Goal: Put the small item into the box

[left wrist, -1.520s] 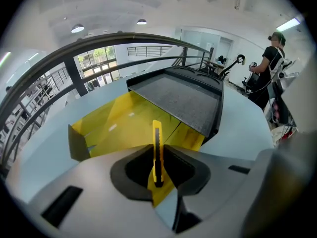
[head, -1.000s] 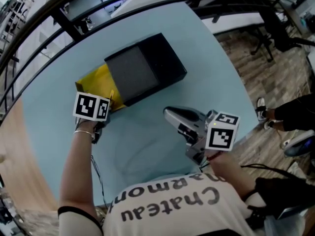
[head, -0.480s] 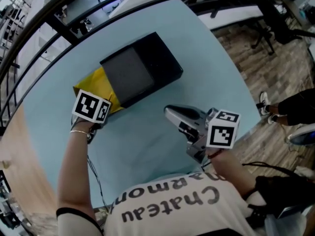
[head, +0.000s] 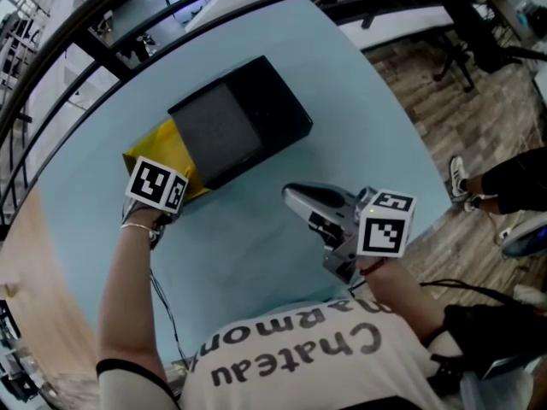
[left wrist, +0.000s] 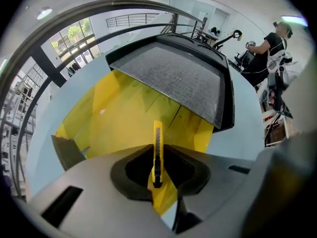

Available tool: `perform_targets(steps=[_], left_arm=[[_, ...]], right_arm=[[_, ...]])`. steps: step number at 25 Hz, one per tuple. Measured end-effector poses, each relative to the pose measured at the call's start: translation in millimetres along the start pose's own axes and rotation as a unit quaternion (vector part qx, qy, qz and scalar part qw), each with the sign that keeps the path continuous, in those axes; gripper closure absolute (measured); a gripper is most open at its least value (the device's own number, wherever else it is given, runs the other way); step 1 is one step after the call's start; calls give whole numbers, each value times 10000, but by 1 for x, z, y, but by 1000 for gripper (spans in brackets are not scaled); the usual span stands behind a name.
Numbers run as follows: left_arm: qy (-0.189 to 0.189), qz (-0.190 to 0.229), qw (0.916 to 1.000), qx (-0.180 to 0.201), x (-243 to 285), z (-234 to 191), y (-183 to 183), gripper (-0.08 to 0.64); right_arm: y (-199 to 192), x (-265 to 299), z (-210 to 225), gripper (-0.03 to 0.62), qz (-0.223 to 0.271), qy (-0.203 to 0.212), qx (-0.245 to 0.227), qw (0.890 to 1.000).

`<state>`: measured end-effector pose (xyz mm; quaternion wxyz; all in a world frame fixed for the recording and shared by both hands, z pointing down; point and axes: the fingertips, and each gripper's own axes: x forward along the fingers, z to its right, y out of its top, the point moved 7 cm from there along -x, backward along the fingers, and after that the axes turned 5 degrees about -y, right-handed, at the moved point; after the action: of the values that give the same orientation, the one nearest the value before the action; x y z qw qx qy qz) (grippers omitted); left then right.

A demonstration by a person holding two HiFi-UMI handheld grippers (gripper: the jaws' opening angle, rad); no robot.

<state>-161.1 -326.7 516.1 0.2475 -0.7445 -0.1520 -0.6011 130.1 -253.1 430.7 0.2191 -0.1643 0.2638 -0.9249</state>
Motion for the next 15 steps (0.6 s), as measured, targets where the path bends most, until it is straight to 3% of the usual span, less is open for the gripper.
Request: perform_targets(steps=[15], left_arm=[[-110,3,9999,-47,4,-5,5,494]], right_arm=[[-3,-1,5,545,-47,-145,-76,9999]])
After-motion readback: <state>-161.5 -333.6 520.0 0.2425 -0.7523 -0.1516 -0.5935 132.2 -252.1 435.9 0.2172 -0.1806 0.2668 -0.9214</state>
